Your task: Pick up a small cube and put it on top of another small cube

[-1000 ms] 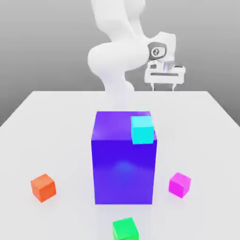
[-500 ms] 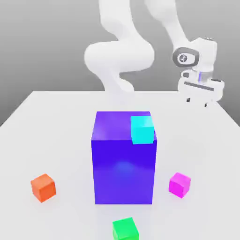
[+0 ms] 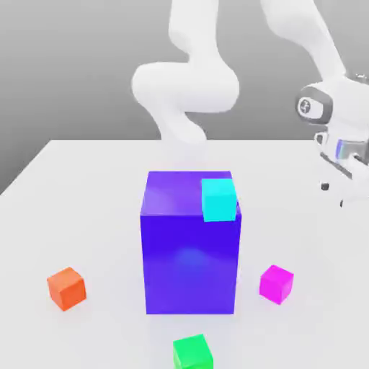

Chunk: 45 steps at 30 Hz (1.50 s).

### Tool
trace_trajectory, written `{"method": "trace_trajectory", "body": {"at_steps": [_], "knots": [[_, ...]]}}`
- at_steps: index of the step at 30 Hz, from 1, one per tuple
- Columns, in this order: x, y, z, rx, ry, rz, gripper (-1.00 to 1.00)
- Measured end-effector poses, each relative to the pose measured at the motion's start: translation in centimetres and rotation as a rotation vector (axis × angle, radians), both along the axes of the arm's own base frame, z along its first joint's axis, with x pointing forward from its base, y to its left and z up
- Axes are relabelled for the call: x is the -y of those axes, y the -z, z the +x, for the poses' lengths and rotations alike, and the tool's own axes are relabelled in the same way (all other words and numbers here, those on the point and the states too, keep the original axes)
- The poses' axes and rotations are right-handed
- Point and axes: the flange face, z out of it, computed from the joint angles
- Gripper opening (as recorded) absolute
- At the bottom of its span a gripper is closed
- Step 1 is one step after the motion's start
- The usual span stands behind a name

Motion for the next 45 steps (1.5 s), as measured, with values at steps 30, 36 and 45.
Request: {"method": "trace_trajectory", "body": {"at_steps": [30,36,45], "knots": [[17.5,4.6,19.9,0.017,0.767,0.008,1.00],[17.6,6.5,19.7,0.007,0.771,0.008,-1.00],[17.6,4.8,19.9,0.018,0.767,0.007,-1.00]]}}
